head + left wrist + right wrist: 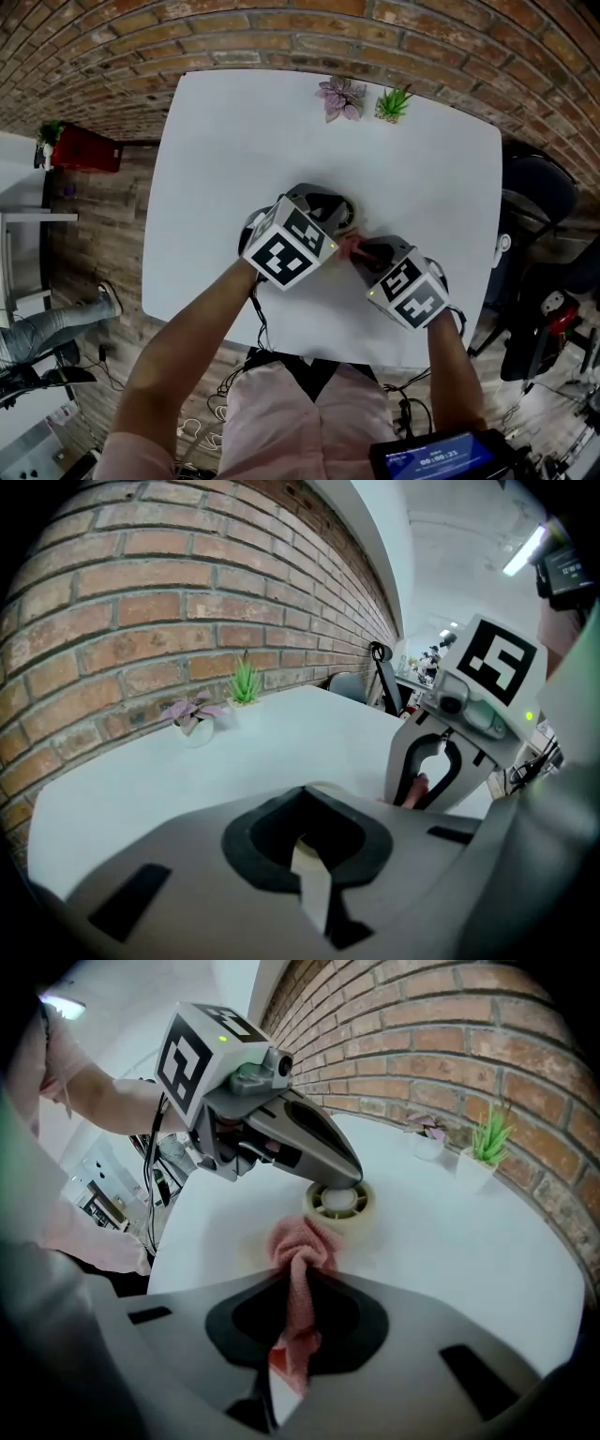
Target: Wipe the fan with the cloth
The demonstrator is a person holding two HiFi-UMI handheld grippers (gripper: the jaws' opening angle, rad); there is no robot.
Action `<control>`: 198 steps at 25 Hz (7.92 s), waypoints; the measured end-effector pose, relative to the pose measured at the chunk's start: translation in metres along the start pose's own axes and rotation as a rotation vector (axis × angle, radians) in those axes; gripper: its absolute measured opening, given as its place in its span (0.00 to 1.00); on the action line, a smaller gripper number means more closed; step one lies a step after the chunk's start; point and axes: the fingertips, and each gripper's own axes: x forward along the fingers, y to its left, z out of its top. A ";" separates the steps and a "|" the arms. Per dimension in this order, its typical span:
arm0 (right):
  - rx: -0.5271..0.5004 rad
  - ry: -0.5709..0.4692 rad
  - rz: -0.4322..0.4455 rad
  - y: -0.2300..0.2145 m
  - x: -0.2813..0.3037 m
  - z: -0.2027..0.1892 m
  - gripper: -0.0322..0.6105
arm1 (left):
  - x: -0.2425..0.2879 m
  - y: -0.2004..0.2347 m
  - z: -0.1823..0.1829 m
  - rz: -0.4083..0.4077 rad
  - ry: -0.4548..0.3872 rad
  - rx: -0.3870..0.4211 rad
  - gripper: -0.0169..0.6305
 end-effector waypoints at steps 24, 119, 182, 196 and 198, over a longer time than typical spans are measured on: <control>-0.066 0.032 0.110 0.060 0.003 -0.013 0.11 | 0.003 -0.002 0.003 0.000 -0.010 0.018 0.04; 0.541 -0.213 -0.102 -0.006 -0.001 -0.019 0.11 | -0.014 -0.033 -0.022 0.041 0.179 0.055 0.04; 0.498 -0.669 -0.409 -0.075 -0.195 0.024 0.11 | -0.121 -0.039 0.060 0.255 -0.253 -0.092 0.04; 0.129 -0.981 -0.534 0.004 -0.320 0.142 0.11 | -0.289 -0.049 0.209 0.641 -0.805 -0.061 0.04; 0.109 -0.989 -0.563 0.008 -0.327 0.144 0.11 | -0.298 -0.051 0.212 0.675 -0.818 -0.042 0.04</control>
